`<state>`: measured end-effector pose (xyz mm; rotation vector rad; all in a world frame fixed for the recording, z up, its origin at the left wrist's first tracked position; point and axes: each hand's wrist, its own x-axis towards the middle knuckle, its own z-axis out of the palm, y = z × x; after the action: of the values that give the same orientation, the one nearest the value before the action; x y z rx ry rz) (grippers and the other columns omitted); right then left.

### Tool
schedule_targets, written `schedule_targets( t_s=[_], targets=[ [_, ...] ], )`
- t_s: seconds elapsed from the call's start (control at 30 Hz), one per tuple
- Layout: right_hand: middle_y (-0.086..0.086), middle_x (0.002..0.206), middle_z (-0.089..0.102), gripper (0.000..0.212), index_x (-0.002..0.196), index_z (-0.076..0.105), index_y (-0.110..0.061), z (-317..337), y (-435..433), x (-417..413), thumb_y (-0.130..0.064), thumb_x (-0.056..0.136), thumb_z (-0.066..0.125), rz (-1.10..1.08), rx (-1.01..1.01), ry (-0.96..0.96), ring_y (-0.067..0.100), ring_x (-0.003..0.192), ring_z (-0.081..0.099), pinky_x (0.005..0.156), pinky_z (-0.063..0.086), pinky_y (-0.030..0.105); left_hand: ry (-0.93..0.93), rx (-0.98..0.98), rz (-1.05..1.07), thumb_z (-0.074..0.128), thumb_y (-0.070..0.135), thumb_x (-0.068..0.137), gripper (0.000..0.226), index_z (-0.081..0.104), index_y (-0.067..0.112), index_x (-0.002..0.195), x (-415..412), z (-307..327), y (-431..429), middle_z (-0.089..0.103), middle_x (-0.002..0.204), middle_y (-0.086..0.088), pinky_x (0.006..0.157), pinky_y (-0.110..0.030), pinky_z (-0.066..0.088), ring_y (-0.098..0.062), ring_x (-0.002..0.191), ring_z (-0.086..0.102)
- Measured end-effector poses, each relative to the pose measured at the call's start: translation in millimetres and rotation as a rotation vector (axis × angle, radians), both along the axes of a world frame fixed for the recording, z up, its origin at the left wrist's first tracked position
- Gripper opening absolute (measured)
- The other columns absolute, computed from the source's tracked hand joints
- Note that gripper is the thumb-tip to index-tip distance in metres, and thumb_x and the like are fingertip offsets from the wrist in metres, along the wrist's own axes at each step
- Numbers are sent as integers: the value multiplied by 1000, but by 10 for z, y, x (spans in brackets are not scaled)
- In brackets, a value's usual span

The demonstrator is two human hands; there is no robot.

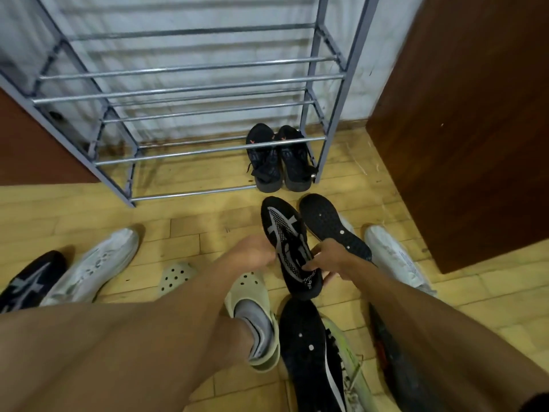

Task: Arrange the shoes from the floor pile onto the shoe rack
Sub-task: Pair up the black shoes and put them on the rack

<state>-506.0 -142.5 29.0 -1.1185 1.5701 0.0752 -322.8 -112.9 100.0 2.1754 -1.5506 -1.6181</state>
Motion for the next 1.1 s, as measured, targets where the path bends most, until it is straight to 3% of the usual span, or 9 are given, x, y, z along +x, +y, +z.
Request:
schedule_targets(
  t_s=[0.13, 0.3, 0.4, 0.57, 0.63, 0.77, 0.9, 1.03, 1.1],
  targets=[
    [11, 119, 65, 42, 124, 57, -4, 775, -38, 27, -9, 84, 70, 13, -205, -203, 29, 104, 66, 80, 60, 46, 129, -57, 175, 59, 30, 92, 57, 39, 10, 141, -16, 446, 39, 48, 141, -11, 95, -36, 44, -28, 124, 50],
    [-4, 95, 70, 26, 104, 65, -18, 1969, -12, 263, -7, 82, 72, 10, -500, -391, 19, 89, 70, 79, 60, 48, 306, -348, 359, 63, 19, 90, 18, 52, 19, 105, 30, 1343, 158, 64, 118, -9, 80, -38, 54, -24, 97, 60],
    [2, 98, 73, 41, 117, 65, -11, 2626, 90, 436, -11, 78, 77, 35, -616, -449, 22, 90, 71, 75, 61, 45, 313, -525, 428, 70, 14, 85, 25, 55, 9, 105, 221, 1932, 318, 67, 112, -14, 78, -41, 58, -29, 91, 67],
    [4, 96, 73, 40, 116, 63, -12, 3547, 388, 884, -16, 79, 78, 155, -685, -545, 19, 90, 72, 75, 62, 33, 330, -743, 500, 72, 9, 82, 27, 57, 8, 104, 740, 2791, 769, 69, 107, -14, 66, -40, 60, -29, 93, 69],
    [9, 99, 74, 42, 117, 63, -6, 3799, 507, 1136, -12, 78, 78, 207, -676, -558, 20, 87, 72, 76, 61, 30, 353, -781, 537, 71, 6, 83, 29, 54, 7, 107, 977, 3017, 963, 67, 110, -16, 75, -45, 59, -32, 99, 68],
    [10, 88, 74, 27, 99, 67, -4, 4096, 748, 1746, -6, 75, 79, 315, -730, -463, 21, 76, 72, 70, 62, 30, 377, -835, 604, 67, 3, 85, 37, 54, 3, 119, 1438, 3194, 1328, 66, 113, -15, 75, -44, 60, -31, 100, 68],
    [15, 91, 74, 32, 100, 69, 2, 4099, 894, 2374, -6, 71, 80, 384, -780, -326, 26, 74, 73, 63, 61, 33, 414, -814, 697, 65, 4, 86, 25, 53, 12, 107, 1884, 3041, 1572, 67, 111, -14, 83, -46, 58, -32, 100, 69],
    [11, 82, 71, 28, 97, 69, 1, 3800, 1027, 2970, -2, 71, 79, 465, -780, -247, 22, 67, 69, 58, 60, 30, 382, -728, 744, 65, 12, 88, 11, 61, 12, 98, 2409, 2632, 1810, 65, 96, -11, 67, -29, 54, -25, 81, 61],
    [10, 81, 69, 24, 93, 70, -1, 3563, 1044, 3220, -2, 71, 79, 506, -764, -196, 23, 69, 68, 58, 59, 30, 297, -674, 747, 64, 20, 89, 15, 64, 10, 100, 2678, 2388, 1913, 64, 97, -10, 69, -27, 55, -23, 83, 60]
  ],
)
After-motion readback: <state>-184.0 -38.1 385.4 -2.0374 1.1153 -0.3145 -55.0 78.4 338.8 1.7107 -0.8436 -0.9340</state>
